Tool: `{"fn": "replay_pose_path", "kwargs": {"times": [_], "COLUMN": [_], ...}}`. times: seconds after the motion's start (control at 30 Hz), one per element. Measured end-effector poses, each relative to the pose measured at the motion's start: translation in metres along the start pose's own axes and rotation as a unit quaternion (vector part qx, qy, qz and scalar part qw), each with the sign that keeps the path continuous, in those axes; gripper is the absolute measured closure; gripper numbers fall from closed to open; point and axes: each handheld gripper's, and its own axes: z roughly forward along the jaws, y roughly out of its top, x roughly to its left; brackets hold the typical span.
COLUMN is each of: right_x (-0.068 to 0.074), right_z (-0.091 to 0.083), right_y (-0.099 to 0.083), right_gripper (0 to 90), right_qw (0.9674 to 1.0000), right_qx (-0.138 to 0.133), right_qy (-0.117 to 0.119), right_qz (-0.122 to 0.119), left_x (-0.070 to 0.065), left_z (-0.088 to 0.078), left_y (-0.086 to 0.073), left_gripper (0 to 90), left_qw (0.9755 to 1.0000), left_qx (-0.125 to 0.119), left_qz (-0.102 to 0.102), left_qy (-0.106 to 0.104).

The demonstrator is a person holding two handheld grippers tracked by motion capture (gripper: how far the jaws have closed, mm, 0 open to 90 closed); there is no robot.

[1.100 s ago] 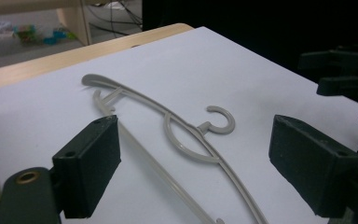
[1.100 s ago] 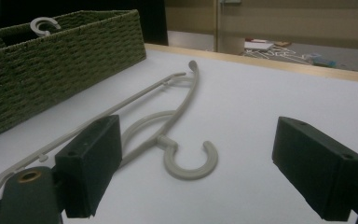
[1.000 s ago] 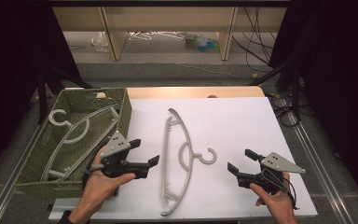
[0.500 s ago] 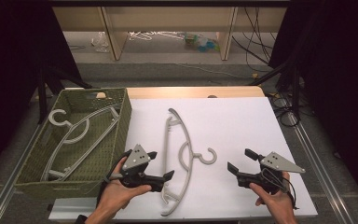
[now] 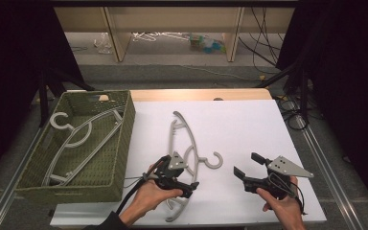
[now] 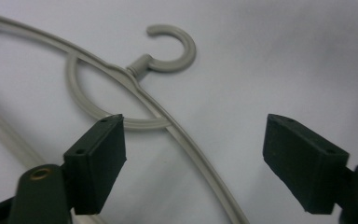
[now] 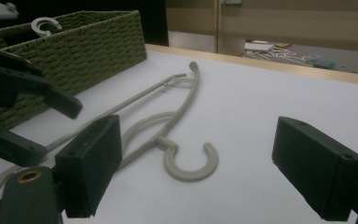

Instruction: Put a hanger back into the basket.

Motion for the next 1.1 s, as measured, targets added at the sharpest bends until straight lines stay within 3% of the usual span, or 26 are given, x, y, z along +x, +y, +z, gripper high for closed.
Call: {"fn": "replay_pose_path", "kwargs": {"times": [0.03, 0.1, 0.17, 0.2, 0.3, 0.4, 0.47, 0.57, 0.6, 0.7, 0.73, 1.0, 1.03, 1.07, 1.1], "right_x": [0.000, 0.000, 0.000, -0.001, -0.001, -0.001, -0.001, -0.001, -0.001, -0.001, -0.001, -0.001, -0.001, -0.001, -0.001], "right_z": [0.000, -0.001, -0.001, -0.001, -0.001, -0.001, -0.001, -0.001, -0.001, -0.002, -0.002, -0.003, -0.002, -0.003, -0.003], "right_y": [0.000, 0.000, 0.001, 0.001, 0.000, 0.000, 0.000, 0.001, 0.001, 0.001, 0.001, 0.001, 0.001, 0.001, 0.001], "right_gripper": [16.7, 16.8, 17.0, 17.0, 17.0, 17.1, 17.1, 17.2, 17.2, 17.3, 17.3, 17.9, 17.9, 17.9, 17.9], "right_qw": [1.0000, 1.0000, 1.0000, 1.0000, 1.0000, 1.0000, 1.0000, 1.0000, 1.0000, 1.0000, 1.0000, 1.0000, 1.0000, 1.0000, 1.0000], "right_qx": [-0.001, 0.003, 0.001, 0.002, 0.002, 0.001, 0.000, 0.000, 0.001, 0.004, 0.004, -0.001, 0.000, 0.000, 0.000], "right_qy": [0.000, 0.000, -0.002, -0.004, 0.001, -0.002, -0.001, -0.001, -0.001, -0.001, -0.001, -0.008, -0.007, -0.007, -0.007], "right_qz": [-0.001, -0.002, -0.002, -0.003, 0.000, -0.002, -0.001, -0.006, -0.008, -0.008, -0.008, -0.004, -0.005, -0.005, -0.002], "left_x": [-0.001, -0.002, -0.002, -0.003, -0.002, 0.000, -0.002, -0.002, -0.003, 0.004, 0.006, 0.017, 0.019, 0.018, 0.020], "left_z": [0.005, 0.013, 0.019, 0.022, 0.032, 0.039, 0.045, 0.044, 0.045, 0.042, 0.041, 0.029, 0.027, 0.028, 0.029], "left_y": [0.001, 0.002, 0.003, 0.003, 0.002, 0.003, 0.002, 0.007, 0.007, 0.004, 0.003, -0.002, -0.001, -0.002, -0.001], "left_gripper": [21.9, 22.4, 25.5, 25.8, 31.3, 34.4, 37.7, 42.2, 44.7, 56.9, 61.0, 69.7, 71.3, 71.8, 72.0], "left_qw": [0.9999, 0.9994, 0.9978, 0.9972, 0.9950, 0.9918, 0.9911, 0.9865, 0.9884, 0.9903, 0.9914, 0.9903, 0.9887, 0.9901, 0.9898], "left_qx": [0.011, 0.025, 0.054, 0.062, 0.093, 0.126, 0.132, 0.156, 0.146, 0.132, 0.127, 0.135, 0.144, 0.138, 0.140], "left_qz": [-0.008, 0.007, 0.030, 0.030, 0.021, 0.018, 0.014, 0.046, 0.039, 0.043, 0.032, 0.032, 0.041, 0.025, 0.028], "left_qy": [0.001, 0.020, 0.024, 0.029, 0.030, 0.010, 0.007, 0.016, 0.016, 0.009, 0.006, 0.007, 0.005, 0.006, 0.004]}}
